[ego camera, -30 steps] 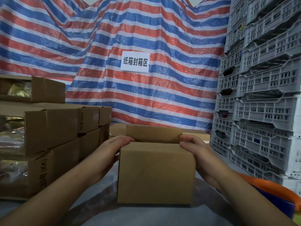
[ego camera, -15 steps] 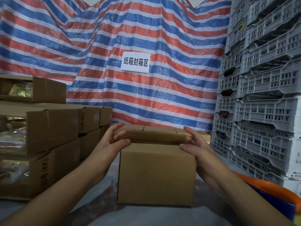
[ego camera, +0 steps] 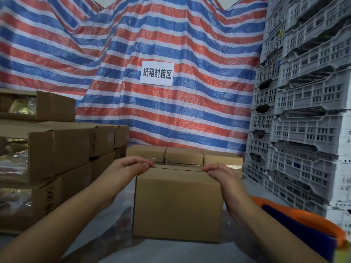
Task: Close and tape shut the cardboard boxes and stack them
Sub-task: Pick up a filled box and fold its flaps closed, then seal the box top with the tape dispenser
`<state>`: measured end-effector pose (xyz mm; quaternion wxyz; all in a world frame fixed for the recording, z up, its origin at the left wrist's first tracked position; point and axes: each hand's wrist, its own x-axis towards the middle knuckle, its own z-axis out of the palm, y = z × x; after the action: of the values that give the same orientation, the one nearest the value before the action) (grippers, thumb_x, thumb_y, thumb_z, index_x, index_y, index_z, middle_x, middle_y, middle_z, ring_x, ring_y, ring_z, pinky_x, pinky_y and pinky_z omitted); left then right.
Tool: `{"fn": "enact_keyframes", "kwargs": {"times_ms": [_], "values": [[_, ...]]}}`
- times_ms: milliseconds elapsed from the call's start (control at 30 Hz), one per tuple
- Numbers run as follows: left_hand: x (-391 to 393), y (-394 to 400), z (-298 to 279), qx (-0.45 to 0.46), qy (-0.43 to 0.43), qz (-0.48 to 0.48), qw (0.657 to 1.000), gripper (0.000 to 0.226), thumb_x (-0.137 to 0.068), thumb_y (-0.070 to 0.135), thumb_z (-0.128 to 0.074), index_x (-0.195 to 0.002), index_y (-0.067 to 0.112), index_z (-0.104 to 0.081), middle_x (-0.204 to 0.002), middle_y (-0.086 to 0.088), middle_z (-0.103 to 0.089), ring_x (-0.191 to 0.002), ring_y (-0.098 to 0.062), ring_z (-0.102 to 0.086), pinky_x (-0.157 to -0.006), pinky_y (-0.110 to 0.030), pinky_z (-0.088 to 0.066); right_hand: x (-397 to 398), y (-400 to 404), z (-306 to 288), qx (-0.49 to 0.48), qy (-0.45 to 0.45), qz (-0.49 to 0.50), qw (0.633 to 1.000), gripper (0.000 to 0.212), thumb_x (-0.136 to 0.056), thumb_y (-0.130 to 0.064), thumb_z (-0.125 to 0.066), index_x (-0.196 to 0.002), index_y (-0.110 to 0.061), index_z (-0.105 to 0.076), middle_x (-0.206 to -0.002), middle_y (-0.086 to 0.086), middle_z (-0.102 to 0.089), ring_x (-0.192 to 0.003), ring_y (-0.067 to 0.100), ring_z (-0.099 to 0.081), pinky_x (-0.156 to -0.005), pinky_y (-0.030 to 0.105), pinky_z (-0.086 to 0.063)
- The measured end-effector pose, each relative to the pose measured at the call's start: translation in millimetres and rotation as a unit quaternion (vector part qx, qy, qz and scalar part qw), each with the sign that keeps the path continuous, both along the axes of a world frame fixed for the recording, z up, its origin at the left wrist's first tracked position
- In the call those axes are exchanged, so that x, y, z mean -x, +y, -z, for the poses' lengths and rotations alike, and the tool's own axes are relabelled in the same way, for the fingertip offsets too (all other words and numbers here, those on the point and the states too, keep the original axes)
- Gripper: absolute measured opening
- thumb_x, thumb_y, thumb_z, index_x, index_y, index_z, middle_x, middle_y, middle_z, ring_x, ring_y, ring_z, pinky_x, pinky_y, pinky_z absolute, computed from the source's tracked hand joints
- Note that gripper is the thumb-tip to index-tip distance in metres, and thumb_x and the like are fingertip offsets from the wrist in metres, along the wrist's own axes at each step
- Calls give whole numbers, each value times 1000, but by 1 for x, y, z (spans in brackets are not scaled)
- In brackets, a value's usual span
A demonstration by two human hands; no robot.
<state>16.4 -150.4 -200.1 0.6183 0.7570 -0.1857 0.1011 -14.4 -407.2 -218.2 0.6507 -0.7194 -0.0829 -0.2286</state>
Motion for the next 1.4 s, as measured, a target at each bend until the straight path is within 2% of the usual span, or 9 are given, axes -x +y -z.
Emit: {"fn": "enact_keyframes", "kwargs": {"times_ms": [167, 267, 367, 667, 733, 800, 967, 1133, 1400], "values": [[29, -22, -24, -171, -141, -37, 974, 16, -99, 32, -51, -103, 38, -65, -97, 16, -68, -86, 11, -61, -64, -8, -47, 2, 0, -3, -8, 7, 3, 1000, 37, -97, -7, -54, -75, -26, -77, -93, -2, -70, -77, 5, -65, -56, 14, -47], [45, -54, -24, -378, -242, -21, 893, 47, -95, 61, -39, -139, 44, -43, -141, 20, -48, -126, 5, -43, -106, -28, -41, 4, 0, -4, 1, 12, -2, 1000, 29, -98, -7, -52, -84, -22, -74, -101, 5, -68, -88, 14, -64, -62, 19, -48], [48, -76, -16, -505, -268, -52, 819, 65, -92, 72, -27, -150, 43, -22, -157, 18, -26, -142, -7, -28, -113, -35, -25, 4, -1, -4, -2, 14, -13, 1000, 26, -98, -7, -52, -87, -20, -72, -108, 10, -65, -94, 20, -63, -65, 24, -48], [43, -75, 4, -461, -345, -112, 810, 62, -93, 70, -23, -146, 42, -31, -149, 17, -42, -133, -6, -41, -105, -29, -33, 22, -26, -32, 227, 67, 26, 971, 19, -101, -39, -50, -113, -33, -63, -112, -16, -62, -103, 0, -57, -80, 21, -43], [43, -75, 5, -468, -343, -113, 807, 62, -92, 71, -23, -146, 41, -32, -148, 17, -43, -132, -8, -42, -103, -31, -35, 30, -44, -37, 405, 88, 182, 892, 31, -99, -49, -44, -109, -25, -61, -109, -7, -62, -99, 11, -61, -81, 31, -50], [43, -75, 5, -472, -341, -116, 805, 62, -93, 70, -25, -146, 40, -34, -148, 16, -43, -130, -10, -44, -100, -32, -38, 43, -62, -32, 567, 134, 311, 751, 41, -96, -57, -41, -97, -19, -56, -101, 0, -60, -96, 22, -63, -77, 35, -50], [40, -75, 6, -470, -315, -94, 819, 63, -91, 71, -30, -146, 40, -33, -149, 16, -42, -130, -9, -44, -100, -32, -38, 80, -96, -3, 626, 210, 361, 658, 46, -89, -70, -42, -77, -25, -45, -85, -7, -58, -75, 19, -55, -59, 30, -40], [42, -74, -1, -474, -286, -81, 829, 61, -93, 69, -29, -146, 41, -34, -151, 15, -40, -133, -10, -42, -102, -33, -38, 91, -103, 18, 616, 233, 357, 663, 48, -91, -69, -41, -102, -26, -60, -105, -4, -67, -96, 18, -67, -67, 30, -45], [43, -75, -8, -505, -267, -59, 819, 53, -98, 59, -33, -147, 39, -34, -150, 11, -42, -134, -14, -41, -105, -34, -36, 81, -113, 27, 574, 198, 347, 715, 43, -88, -70, -46, -96, -30, -59, -83, -13, -59, -73, 11, -58, -61, 27, -44]]}}
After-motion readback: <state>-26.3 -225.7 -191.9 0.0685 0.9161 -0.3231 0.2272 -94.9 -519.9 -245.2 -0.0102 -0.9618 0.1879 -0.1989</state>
